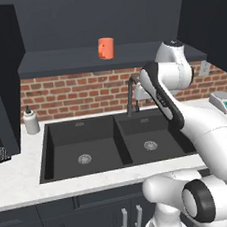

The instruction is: Pick the kettle from the counter and place it on the tray. Then pick the mug from the cabinet and place it on the tray. Then close the cabinet doors.

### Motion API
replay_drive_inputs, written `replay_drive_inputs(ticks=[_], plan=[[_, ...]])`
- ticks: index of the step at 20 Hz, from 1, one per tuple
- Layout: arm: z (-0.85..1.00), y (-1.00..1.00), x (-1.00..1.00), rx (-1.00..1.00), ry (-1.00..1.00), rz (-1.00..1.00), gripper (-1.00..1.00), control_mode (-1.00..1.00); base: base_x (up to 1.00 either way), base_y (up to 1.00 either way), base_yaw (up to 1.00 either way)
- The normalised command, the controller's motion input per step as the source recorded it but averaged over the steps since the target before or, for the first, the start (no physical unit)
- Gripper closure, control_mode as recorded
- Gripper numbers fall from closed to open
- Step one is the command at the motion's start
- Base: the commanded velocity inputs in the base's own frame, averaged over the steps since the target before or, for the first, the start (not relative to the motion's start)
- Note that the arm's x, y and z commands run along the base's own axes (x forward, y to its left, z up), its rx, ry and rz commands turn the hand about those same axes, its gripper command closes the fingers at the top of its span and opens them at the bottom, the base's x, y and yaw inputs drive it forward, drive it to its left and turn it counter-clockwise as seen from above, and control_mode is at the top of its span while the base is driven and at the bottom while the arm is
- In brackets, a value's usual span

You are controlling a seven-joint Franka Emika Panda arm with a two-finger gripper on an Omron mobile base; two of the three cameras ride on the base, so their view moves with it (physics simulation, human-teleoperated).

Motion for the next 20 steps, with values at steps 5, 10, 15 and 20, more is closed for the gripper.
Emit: replay_drive_inputs(ticks=[5,10,15,20], plan=[[-0.01,-0.05,-0.2,0.0,-0.05,0.0,-1.0,-1.0,0.0,0.0,0.0],[-0.09,-0.06,-0.45,0.0,-0.24,-0.06,-1.0,-1.0,0.0,0.0,0.0],[-0.08,-0.12,-0.41,0.0,-0.37,-0.29,-1.0,-1.0,0.0,0.0,0.0],[-0.08,-0.15,-0.28,0.0,-0.38,-0.56,-1.0,-1.0,0.0,0.0,0.0]])
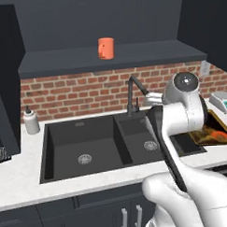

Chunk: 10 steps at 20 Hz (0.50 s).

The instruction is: Pick the kettle from the counter and place it on the tray. Then pick the mug from the cabinet and place it on the tray. Then close the cabinet doors.

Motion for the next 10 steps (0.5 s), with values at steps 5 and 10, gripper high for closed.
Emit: replay_drive_inputs(ticks=[5,10], plan=[[0.0,-0.09,-0.03,0.0,-0.24,-0.63,-1.0,-1.0,0.0,0.0,0.0],[0.0,-0.13,0.0,0.04,-0.19,-0.48,-1.0,-1.0,0.0,0.0,0.0]])
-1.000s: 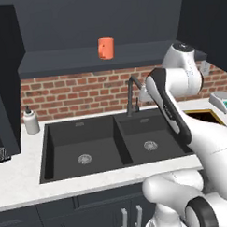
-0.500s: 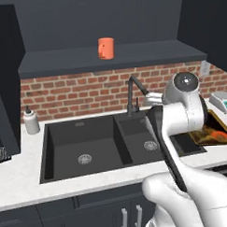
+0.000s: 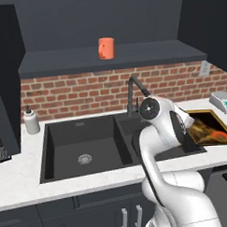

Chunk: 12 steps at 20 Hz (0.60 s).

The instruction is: Pick the kettle from the counter and place it on the tray. Then pick the mug from the cabinet and place it on the tray. Then close the cabinet doors.

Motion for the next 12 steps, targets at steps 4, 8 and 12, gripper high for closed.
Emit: replay_drive_inputs(ticks=[4,8,12], plan=[[0.0,-0.08,0.0,0.0,-0.03,-0.36,-1.0,-1.0,0.0,0.0,0.0],[0.0,-0.18,-0.03,0.0,0.0,-0.22,-1.0,-1.0,0.0,0.0,0.0],[0.0,-0.17,-0.02,0.0,0.0,-0.13,-1.0,-1.0,0.0,0.0,0.0]])
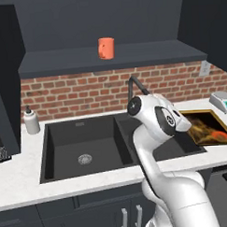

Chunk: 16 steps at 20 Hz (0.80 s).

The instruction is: Pick the kettle from the counter and place it on the tray. Then pick the mug from the cabinet and place it on the tray. Then close the cabinet doors.

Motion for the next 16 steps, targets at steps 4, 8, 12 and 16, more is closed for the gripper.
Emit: replay_drive_inputs(ticks=[4,8,12,16], plan=[[0.0,-0.24,0.0,0.01,0.0,-0.12,-1.0,-1.0,0.0,0.0,0.0],[-0.05,-0.36,0.0,0.0,0.0,-0.06,-1.0,-1.0,0.0,0.0,0.0],[-0.15,-0.45,0.04,0.0,-0.02,-0.11,-1.0,-1.0,0.0,0.0,0.0],[-0.23,-0.59,0.17,0.0,-0.01,-0.14,-1.0,-1.0,0.0,0.0,0.0]])
